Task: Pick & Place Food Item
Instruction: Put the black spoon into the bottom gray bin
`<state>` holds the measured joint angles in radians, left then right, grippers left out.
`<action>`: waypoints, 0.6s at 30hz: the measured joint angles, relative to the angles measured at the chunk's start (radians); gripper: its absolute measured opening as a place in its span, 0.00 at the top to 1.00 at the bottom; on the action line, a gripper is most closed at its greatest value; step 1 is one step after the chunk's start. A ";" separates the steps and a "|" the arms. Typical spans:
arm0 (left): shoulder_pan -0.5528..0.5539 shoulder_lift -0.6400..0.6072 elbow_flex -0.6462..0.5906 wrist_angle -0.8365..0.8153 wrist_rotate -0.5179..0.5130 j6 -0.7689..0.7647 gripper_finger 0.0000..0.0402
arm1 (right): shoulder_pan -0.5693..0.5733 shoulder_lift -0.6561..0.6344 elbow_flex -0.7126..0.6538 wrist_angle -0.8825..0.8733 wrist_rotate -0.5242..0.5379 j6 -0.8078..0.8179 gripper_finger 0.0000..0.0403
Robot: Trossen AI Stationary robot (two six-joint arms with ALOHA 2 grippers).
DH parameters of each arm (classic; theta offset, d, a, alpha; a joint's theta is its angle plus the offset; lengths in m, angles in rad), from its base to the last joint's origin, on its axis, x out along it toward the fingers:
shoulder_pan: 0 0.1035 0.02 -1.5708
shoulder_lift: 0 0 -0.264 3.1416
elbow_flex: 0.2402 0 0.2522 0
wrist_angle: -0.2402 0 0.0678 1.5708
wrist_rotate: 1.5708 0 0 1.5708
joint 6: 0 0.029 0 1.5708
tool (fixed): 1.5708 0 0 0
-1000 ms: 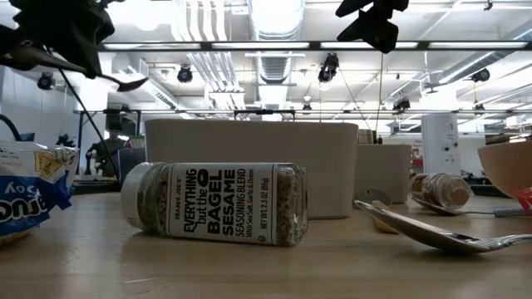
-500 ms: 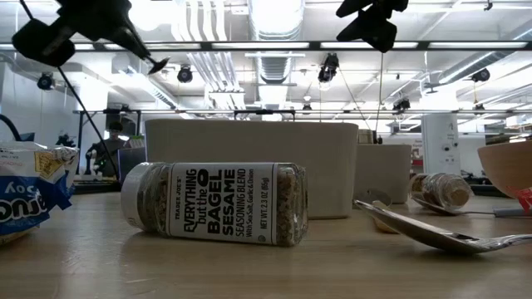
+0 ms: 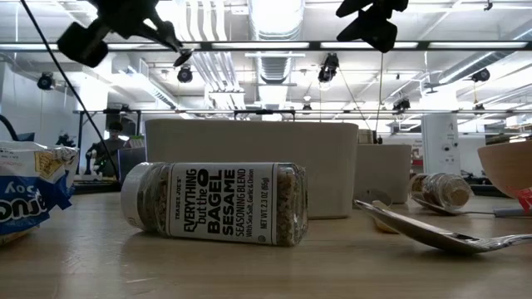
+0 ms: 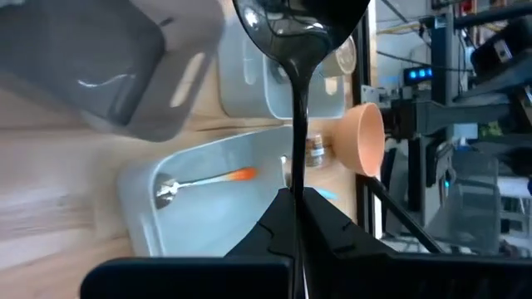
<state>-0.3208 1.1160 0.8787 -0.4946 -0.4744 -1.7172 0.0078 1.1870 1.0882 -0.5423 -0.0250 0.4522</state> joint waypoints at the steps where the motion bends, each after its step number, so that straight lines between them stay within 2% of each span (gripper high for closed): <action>1: 0.008 0.005 0.000 0.022 0.009 0.015 1.00 | 0.000 0.000 0.000 0.000 0.000 0.000 0.50; 6: 0.025 0.043 0.001 0.102 0.027 0.064 1.00 | 0.000 0.000 0.000 0.000 0.000 0.000 0.50; 18: 0.041 0.074 0.028 0.110 0.032 0.099 1.00 | 0.000 0.000 0.000 0.000 0.000 0.000 0.50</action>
<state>-0.2800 1.1904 0.9066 -0.3844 -0.4420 -1.6184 0.0078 1.1870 1.0882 -0.5419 -0.0250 0.4526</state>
